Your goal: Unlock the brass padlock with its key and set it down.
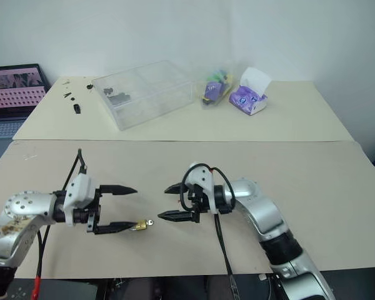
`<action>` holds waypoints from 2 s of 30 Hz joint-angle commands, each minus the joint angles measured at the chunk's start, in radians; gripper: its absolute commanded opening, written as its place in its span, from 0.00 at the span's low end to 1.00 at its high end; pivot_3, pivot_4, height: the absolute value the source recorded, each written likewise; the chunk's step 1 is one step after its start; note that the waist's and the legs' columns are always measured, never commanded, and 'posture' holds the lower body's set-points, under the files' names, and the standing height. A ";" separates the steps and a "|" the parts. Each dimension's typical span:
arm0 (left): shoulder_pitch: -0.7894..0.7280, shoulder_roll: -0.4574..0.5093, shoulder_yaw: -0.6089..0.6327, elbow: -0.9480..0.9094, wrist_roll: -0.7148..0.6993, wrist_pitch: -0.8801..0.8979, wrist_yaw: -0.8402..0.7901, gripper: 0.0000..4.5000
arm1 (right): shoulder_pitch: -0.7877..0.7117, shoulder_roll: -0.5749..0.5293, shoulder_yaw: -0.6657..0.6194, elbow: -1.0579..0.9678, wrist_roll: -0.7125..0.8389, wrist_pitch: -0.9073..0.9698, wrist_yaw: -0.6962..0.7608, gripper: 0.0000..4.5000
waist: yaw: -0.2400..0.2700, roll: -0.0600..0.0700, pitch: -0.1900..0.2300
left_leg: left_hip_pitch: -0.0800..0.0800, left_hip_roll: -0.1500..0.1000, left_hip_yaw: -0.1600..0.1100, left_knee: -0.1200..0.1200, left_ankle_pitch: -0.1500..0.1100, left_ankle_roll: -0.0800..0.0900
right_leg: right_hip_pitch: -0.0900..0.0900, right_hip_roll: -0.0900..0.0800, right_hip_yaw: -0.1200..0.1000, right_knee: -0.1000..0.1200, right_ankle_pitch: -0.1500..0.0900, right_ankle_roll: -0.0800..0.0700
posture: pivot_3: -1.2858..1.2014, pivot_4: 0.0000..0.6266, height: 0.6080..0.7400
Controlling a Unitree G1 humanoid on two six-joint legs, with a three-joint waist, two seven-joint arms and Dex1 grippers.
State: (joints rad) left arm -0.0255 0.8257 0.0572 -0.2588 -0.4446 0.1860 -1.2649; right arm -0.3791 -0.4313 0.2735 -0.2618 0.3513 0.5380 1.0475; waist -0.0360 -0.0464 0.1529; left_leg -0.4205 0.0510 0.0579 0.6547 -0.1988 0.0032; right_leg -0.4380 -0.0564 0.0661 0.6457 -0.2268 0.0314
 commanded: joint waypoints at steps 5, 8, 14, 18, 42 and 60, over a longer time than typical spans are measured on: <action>0.005 -0.045 -0.061 0.120 0.135 -0.218 0.011 1.00 | 0.102 -0.036 -0.193 -0.212 0.093 0.115 -0.188 0.87 | 0.009 0.000 0.000 | 0.001 0.000 0.001 0.000 0.000 0.000 | 0.000 -0.001 0.000 0.000 -0.005 -0.003 | 0.52 0.24 1.00; -0.025 -0.091 -0.106 0.223 0.211 -0.294 0.050 1.00 | 0.112 -0.042 -0.237 -0.255 0.114 0.141 -0.238 0.87 | 0.013 0.000 0.000 | 0.002 0.000 0.001 0.000 0.000 0.000 | 0.000 -0.001 0.000 0.000 -0.005 -0.003 | 0.52 0.24 1.00; -0.056 -0.135 -0.175 0.347 0.280 -0.382 0.063 1.00 | 0.117 -0.055 -0.285 -0.299 0.144 0.174 -0.308 0.87 | 0.025 0.002 -0.001 | 0.001 0.000 0.001 0.001 0.000 0.000 | 0.002 -0.001 0.000 -0.001 -0.003 -0.001 | 0.52 0.24 1.00; -0.064 -0.146 -0.192 0.338 0.262 -0.366 0.060 1.00 | 0.121 -0.065 -0.285 -0.305 0.156 0.179 -0.330 0.87 | 0.026 0.003 -0.002 | 0.005 -0.001 0.002 0.001 0.000 0.000 | 0.006 -0.002 0.000 -0.003 -0.005 0.001 | 0.52 0.24 1.00; -0.154 -0.102 -0.183 0.288 0.192 -0.170 0.036 0.19 | 0.131 -0.169 -0.101 -0.297 -0.046 0.099 -0.400 0.88 | 0.021 0.003 -0.001 | 0.010 0.001 0.002 0.001 0.000 0.000 | 0.011 -0.003 0.000 -0.005 -0.006 0.003 | 0.52 0.24 1.00; -0.592 -0.063 -0.177 0.193 -0.001 0.260 -0.100 0.19 | -0.058 -0.256 0.210 0.063 -1.078 -0.996 -0.938 0.88 | 0.015 0.001 0.000 | -0.006 -0.001 0.001 0.003 -0.001 0.001 | -0.003 0.000 0.001 -0.004 -0.003 0.011 | 0.52 0.24 1.00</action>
State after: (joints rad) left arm -0.5837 0.7603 -0.1288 -0.0328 -0.4258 0.4300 -1.3520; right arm -0.4268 -0.6917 0.4956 -0.1979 -0.6887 -0.3807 0.1661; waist -0.0212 -0.0457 0.1533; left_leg -0.4262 0.0496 0.0588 0.6579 -0.1995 0.0038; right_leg -0.4406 -0.0562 0.0672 0.6420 -0.2304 0.0425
